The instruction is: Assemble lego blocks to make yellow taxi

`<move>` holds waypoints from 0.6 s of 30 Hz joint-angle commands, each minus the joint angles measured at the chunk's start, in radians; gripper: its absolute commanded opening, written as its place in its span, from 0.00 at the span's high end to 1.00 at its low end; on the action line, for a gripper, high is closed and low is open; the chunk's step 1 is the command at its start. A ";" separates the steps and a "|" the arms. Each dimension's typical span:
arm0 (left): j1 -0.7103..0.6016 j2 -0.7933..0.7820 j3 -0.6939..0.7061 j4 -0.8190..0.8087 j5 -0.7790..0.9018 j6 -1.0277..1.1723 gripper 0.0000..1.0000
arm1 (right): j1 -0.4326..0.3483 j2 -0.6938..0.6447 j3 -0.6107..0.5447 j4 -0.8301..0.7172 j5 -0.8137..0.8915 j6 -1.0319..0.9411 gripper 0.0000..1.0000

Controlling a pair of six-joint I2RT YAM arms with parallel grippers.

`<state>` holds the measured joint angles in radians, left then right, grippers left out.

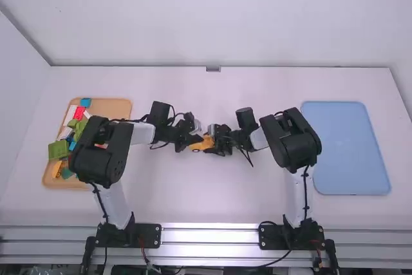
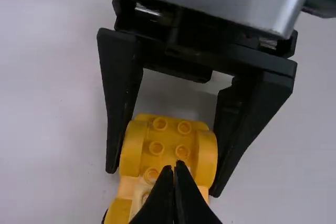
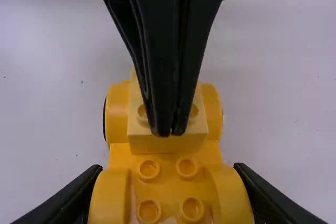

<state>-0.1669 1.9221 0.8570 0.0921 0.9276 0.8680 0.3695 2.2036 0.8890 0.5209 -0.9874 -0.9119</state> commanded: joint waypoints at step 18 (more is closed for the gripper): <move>0.024 -0.014 -0.053 -0.091 -0.180 0.089 0.98 | -0.010 0.013 0.002 -0.005 0.024 0.018 0.39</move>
<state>-0.1326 1.8698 0.8291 0.0196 0.8925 0.9436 0.3683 2.2036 0.8890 0.5213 -0.9924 -0.9100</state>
